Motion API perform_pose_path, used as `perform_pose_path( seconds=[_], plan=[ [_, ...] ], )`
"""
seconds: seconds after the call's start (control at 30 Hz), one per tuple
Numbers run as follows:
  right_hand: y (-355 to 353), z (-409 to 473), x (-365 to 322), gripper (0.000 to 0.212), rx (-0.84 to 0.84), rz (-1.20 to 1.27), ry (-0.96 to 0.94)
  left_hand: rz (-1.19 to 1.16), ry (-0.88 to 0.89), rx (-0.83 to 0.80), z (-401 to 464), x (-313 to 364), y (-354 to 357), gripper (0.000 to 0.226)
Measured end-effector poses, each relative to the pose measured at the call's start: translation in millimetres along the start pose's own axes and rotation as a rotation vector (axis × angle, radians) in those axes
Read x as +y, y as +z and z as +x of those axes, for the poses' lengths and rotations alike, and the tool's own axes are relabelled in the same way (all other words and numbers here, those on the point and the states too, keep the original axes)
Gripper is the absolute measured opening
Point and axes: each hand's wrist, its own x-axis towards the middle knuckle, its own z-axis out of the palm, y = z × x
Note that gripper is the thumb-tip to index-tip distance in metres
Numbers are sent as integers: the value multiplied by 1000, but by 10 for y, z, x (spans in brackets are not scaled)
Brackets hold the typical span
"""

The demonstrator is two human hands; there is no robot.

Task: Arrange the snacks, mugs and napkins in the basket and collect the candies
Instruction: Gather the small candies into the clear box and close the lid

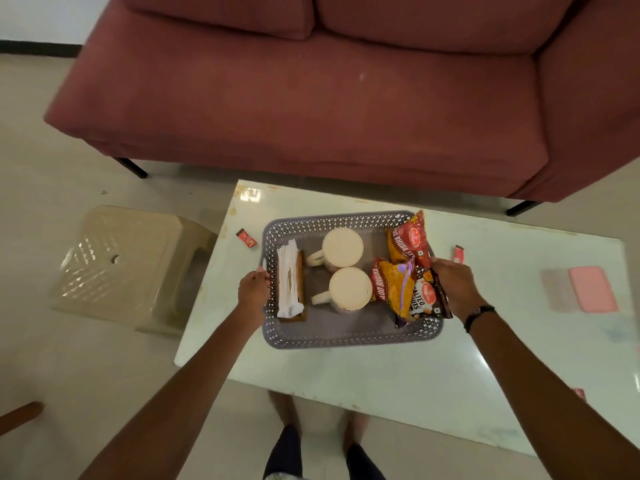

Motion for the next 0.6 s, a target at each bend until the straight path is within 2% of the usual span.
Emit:
perform_pose_path(
  seconds=[0.17, 0.3, 0.6],
  plan=[
    [-432, -441, 200, 15, 49, 12, 25, -51, -46, -53, -520, -105, 37, 37],
    [-694, -703, 412, 21, 99, 7, 54, -29, -91, -129, -801, -256, 35, 37],
    [-900, -1029, 936, 18, 166, 13, 178, 98, -181, -216, -942, -444, 63, 32]
  ],
)
